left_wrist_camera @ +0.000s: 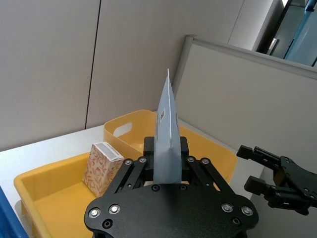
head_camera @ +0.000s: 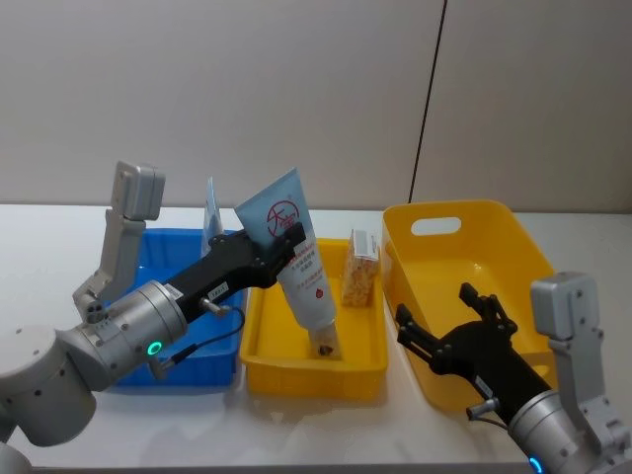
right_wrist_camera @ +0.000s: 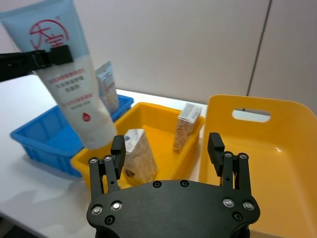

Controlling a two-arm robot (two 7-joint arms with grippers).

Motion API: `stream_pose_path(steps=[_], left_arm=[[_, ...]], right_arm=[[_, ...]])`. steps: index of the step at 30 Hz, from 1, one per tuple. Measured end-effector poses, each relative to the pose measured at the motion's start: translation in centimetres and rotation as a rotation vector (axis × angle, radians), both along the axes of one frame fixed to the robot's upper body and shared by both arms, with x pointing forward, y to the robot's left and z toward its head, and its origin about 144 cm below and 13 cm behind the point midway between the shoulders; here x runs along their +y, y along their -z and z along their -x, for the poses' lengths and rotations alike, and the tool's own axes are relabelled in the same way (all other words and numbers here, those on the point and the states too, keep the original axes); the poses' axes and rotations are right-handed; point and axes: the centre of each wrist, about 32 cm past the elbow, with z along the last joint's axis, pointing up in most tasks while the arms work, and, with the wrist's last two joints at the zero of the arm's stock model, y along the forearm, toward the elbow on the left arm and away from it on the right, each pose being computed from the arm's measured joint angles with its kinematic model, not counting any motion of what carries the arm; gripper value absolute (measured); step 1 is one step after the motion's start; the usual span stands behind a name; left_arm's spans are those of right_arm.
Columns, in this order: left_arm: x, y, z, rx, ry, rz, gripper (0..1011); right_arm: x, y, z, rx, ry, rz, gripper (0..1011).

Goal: Bimanual collaborative sorting of washing and personal care products

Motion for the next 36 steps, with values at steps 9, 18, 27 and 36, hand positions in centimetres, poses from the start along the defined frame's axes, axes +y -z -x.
stream_pose_path(steps=[9,18,27,36], left_arm=[[-0.1,0.1,0.0,0.003,0.008,0.005,239],[-0.2,0.1,0.0,0.006,0.012,0.007,239],[-0.2,0.1,0.1,0.006,0.014,0.009,239],[-0.2,0.1,0.1,0.006,0.015,0.010,239]], right_arm=[[0.3,-1.8,-0.7,0.038,-0.096,0.010,1003],[1.2,-3.2,-2.1,0.080,-0.171,0.052,1003],[2.4,-3.7,-3.8,0.097,-0.197,0.125,1004],[4.2,-3.5,-5.6,0.102,-0.215,0.182,1003]])
